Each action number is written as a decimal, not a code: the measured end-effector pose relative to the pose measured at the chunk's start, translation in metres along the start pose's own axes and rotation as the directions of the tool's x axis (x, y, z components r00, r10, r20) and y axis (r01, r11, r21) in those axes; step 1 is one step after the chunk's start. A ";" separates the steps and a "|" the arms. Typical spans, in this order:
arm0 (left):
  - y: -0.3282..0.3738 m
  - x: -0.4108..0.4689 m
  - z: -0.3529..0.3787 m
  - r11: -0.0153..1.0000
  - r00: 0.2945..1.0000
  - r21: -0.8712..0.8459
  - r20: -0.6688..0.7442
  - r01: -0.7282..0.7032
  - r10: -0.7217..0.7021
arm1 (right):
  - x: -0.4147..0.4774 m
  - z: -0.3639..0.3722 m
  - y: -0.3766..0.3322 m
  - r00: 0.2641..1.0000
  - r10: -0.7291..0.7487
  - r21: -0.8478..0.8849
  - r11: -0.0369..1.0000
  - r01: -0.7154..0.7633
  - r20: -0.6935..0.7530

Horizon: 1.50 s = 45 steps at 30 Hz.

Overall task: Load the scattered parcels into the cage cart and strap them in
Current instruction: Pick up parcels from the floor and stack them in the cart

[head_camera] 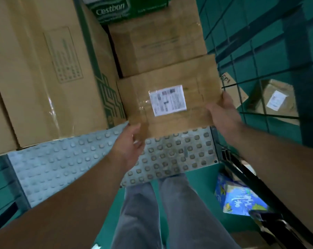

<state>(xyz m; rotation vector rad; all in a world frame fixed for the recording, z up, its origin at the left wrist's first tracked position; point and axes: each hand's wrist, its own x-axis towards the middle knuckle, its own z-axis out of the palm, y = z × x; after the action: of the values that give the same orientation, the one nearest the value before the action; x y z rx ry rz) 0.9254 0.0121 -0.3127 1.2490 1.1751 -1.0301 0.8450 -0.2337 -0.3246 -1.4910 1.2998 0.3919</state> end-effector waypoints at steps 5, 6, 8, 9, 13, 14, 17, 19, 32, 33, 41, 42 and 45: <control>0.005 0.020 0.017 0.952 0.994 -0.294 -0.033 0.089 -0.103 | 0.016 0.018 -0.008 0.987 0.130 -0.407 0.900 -0.155 -0.089; 0.005 0.021 0.020 0.941 0.993 -0.319 -0.011 0.109 -0.119 | 0.014 0.021 -0.006 0.979 0.198 -0.473 0.860 -0.193 -0.041; 0.005 0.022 0.024 0.935 0.991 -0.328 0.031 0.132 -0.129 | 0.016 0.028 0.003 0.952 0.301 -0.375 0.889 -0.264 0.044; 0.004 0.021 0.025 0.935 0.991 -0.327 0.051 0.137 -0.127 | 0.015 0.030 0.007 0.943 0.323 -0.251 0.922 -0.293 0.086; -0.005 0.020 0.019 0.938 0.991 -0.327 0.108 0.113 -0.081 | 0.018 0.027 0.020 0.953 0.222 -0.192 0.964 -0.183 0.208; -0.007 0.020 0.015 0.945 0.993 -0.312 0.101 0.094 -0.065 | 0.015 0.025 0.024 0.943 0.184 -0.212 0.969 -0.127 0.276; -0.007 0.014 0.001 0.990 0.998 -0.129 0.047 0.058 -0.052 | 0.006 0.019 0.039 0.918 0.162 -0.296 0.954 -0.052 0.362; -0.004 -0.002 -0.008 0.996 0.999 0.073 0.007 0.047 -0.048 | -0.007 0.020 0.043 0.928 0.157 -0.341 0.939 -0.034 0.339; -0.033 -0.196 -0.079 0.418 0.969 0.875 0.220 -0.245 0.109 | -0.292 -0.022 0.058 0.983 0.061 -0.092 0.995 -0.046 0.173; -0.038 -0.213 -0.083 0.338 0.956 0.895 0.274 -0.292 0.100 | -0.319 -0.027 0.066 0.989 0.055 -0.091 0.995 -0.042 0.137; -0.103 -0.299 -0.121 -0.152 0.860 0.846 0.505 -0.510 -0.075 | -0.528 -0.018 0.182 0.965 0.202 0.276 0.949 -0.150 -0.168; -0.114 -0.307 -0.122 -0.200 0.851 0.827 0.518 -0.525 -0.092 | -0.546 -0.013 0.198 0.947 0.242 0.361 0.919 -0.155 -0.209; -0.150 -0.327 -0.114 -0.375 0.820 0.734 0.549 -0.566 -0.163 | -0.593 0.001 0.240 0.888 0.342 0.551 0.825 -0.127 -0.307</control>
<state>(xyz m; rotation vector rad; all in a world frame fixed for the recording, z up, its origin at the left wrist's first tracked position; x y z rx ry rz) 0.7240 0.0977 -0.0055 2.1407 -0.9805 -1.9243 0.4314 0.1070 0.0250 -0.9657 1.7586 -0.1214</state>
